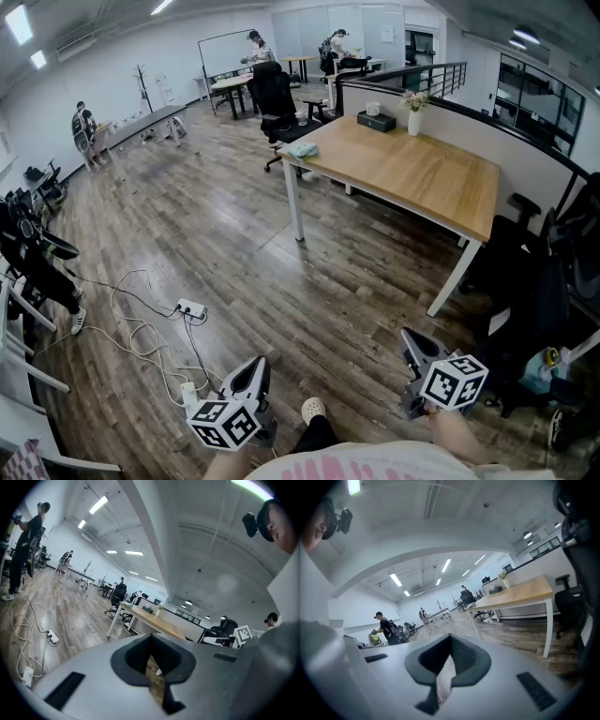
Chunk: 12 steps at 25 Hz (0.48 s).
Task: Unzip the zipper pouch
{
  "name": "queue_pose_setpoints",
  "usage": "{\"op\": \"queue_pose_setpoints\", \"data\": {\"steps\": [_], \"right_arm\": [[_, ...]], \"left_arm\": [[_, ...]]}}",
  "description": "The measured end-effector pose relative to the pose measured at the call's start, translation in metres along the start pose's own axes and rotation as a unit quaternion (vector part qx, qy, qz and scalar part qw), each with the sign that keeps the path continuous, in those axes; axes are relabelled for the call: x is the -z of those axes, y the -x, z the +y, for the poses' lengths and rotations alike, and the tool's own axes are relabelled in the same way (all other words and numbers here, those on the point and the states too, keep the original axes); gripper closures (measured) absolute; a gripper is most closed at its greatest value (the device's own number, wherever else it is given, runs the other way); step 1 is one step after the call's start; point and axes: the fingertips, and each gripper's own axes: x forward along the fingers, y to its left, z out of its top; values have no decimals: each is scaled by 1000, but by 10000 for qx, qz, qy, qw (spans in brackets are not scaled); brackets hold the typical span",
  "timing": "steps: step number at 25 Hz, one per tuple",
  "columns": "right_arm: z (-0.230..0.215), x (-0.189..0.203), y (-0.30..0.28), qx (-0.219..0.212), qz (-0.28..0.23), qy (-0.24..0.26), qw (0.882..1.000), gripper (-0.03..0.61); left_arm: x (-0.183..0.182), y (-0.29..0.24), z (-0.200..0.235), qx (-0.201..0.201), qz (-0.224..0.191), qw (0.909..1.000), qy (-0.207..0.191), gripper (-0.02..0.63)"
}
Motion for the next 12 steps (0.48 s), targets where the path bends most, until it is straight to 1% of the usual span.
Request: {"op": "queue_pose_setpoints", "data": {"steps": [3, 6, 9, 12], "right_arm": [[0, 7, -3, -17, 61, 19, 10000, 583], [-5, 7, -19, -42, 109, 23, 9999, 583], [-12, 1, -46, -47, 154, 30, 9999, 583], [-20, -12, -84, 33, 164, 39, 9999, 583]], "left_arm": [[5, -3, 2, 11, 9, 10000, 80, 612], [3, -16, 8, 29, 6, 9999, 135, 612], [-7, -39, 21, 51, 1, 9999, 148, 612], [-25, -66, 43, 20, -3, 9998, 202, 612]]}}
